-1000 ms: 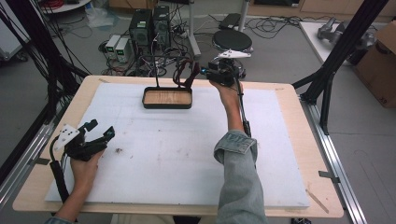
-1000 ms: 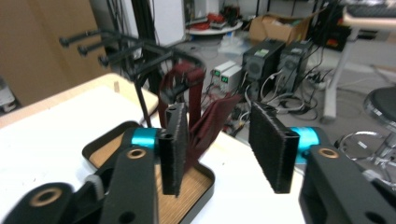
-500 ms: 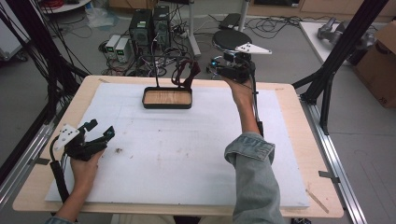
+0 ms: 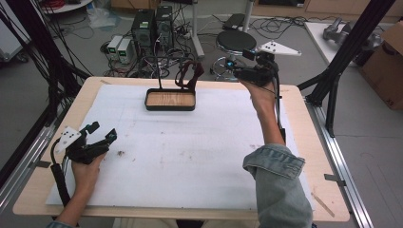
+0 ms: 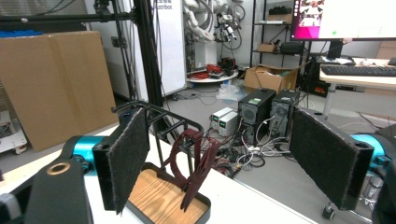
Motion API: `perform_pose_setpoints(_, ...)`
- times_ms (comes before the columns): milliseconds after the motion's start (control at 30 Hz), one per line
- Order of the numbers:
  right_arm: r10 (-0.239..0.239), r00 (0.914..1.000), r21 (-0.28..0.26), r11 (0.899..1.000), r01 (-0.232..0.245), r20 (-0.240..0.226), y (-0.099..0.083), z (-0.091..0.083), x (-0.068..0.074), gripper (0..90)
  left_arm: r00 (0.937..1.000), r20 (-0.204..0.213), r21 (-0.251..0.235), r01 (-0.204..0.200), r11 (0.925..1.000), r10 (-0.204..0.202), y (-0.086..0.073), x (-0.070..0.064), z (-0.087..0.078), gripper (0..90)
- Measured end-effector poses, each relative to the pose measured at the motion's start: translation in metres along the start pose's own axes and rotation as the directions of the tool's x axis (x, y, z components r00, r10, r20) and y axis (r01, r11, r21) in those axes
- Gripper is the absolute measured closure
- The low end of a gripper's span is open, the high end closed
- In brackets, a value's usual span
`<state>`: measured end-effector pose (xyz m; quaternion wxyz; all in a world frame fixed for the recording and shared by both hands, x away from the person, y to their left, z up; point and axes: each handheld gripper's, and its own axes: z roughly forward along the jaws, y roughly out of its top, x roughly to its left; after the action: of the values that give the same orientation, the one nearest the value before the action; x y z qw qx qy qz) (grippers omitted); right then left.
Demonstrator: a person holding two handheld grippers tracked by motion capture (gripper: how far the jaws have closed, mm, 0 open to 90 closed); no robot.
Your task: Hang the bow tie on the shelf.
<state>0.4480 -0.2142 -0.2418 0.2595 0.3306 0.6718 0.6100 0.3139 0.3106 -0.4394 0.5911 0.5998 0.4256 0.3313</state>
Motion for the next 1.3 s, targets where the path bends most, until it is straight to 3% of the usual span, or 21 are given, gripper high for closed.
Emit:
perform_pose_setpoints(267,-0.018,0.9997,-0.048,0.999,0.019,0.014,-0.002,-0.035,0.003,15.9,1.0000,0.001,0.003,-0.003,1.0000,0.003,0.000,0.000,0.000,20.6)
perform_pose_setpoints(633,-0.040,0.9965,-0.152,0.987,0.051,0.074,-0.016,-0.087,0.009,12.2,1.0000,-0.001,0.003,-0.007,1.0000,0.007,0.000,-0.001,0.000,20.5)
perform_pose_setpoints(867,-0.053,0.9945,-0.201,0.977,0.070,0.090,-0.035,-0.116,0.011,12.2,1.0000,-0.003,0.004,-0.007,1.0000,0.007,0.000,-0.001,0.000,20.5)
perform_pose_setpoints(1033,-0.041,0.9946,-0.211,0.976,0.060,0.096,-0.048,-0.128,0.011,12.2,1.0000,-0.005,0.006,-0.009,0.9999,0.009,0.000,-0.001,0.000,20.5)
perform_pose_setpoints(1300,-0.012,0.9942,-0.234,0.971,0.037,0.107,-0.084,-0.153,0.015,12.1,0.9999,-0.009,0.008,-0.011,0.9999,0.011,0.000,-0.002,0.000,20.5)
